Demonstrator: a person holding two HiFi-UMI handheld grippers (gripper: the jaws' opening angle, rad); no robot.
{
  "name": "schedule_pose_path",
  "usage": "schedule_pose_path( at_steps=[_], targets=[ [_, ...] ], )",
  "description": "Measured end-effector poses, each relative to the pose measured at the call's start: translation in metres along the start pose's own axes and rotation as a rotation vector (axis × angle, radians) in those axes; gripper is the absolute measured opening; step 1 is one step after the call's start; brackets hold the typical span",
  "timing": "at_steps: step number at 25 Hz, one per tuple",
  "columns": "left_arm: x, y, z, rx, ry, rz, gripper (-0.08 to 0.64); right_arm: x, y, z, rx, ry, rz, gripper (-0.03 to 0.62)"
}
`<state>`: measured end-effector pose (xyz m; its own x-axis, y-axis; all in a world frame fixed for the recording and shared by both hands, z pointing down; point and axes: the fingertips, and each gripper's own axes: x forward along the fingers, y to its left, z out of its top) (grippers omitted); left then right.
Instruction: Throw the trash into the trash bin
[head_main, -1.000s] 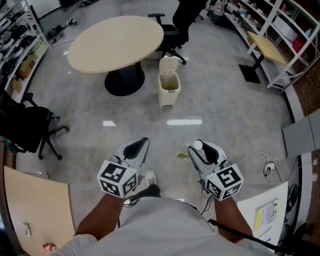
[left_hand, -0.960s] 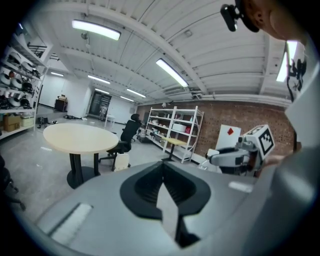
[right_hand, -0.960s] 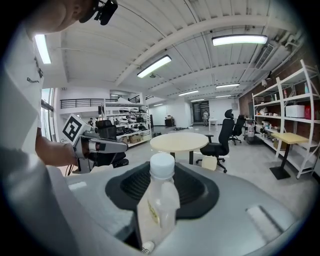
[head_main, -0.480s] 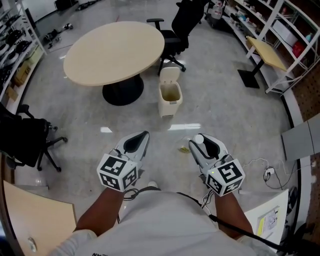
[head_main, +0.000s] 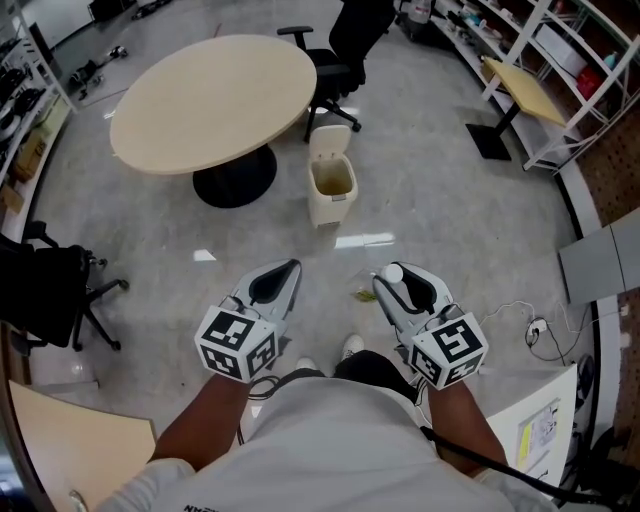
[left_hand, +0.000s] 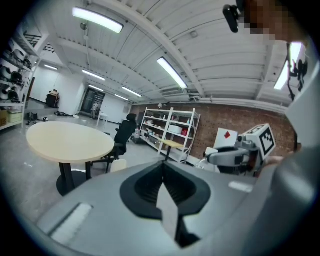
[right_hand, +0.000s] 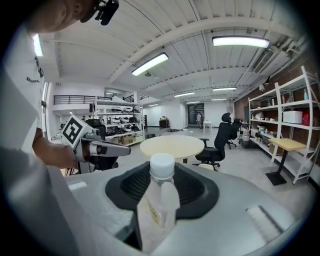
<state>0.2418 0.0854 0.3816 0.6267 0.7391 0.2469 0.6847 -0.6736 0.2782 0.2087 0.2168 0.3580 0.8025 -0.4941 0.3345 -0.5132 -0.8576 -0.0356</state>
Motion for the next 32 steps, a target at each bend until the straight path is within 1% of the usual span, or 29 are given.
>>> schedule_pose_path(
  at_steps=[5, 9, 18, 23, 32],
  targets=[
    [0.006, 0.0, -0.005, -0.016, 0.001, 0.005, 0.008, -0.001, -0.003, -0.007, 0.003, 0.018, 0.007, 0.15],
    [0.018, 0.0, -0.007, -0.029, 0.002, 0.017, 0.008, 0.005, -0.013, -0.011, -0.002, 0.032, 0.026, 0.15],
    [0.051, 0.013, 0.001, -0.012, 0.022, 0.054, 0.009, 0.033, -0.049, -0.006, 0.007, 0.018, 0.069, 0.15],
    [0.087, 0.017, 0.017, -0.001, 0.026, 0.059, 0.009, 0.047, -0.083, -0.004, 0.021, 0.02, 0.083, 0.15],
    [0.156, 0.016, 0.045, 0.016, 0.038, 0.075, 0.008, 0.06, -0.158, 0.007, 0.039, -0.014, 0.087, 0.15]
  ],
)
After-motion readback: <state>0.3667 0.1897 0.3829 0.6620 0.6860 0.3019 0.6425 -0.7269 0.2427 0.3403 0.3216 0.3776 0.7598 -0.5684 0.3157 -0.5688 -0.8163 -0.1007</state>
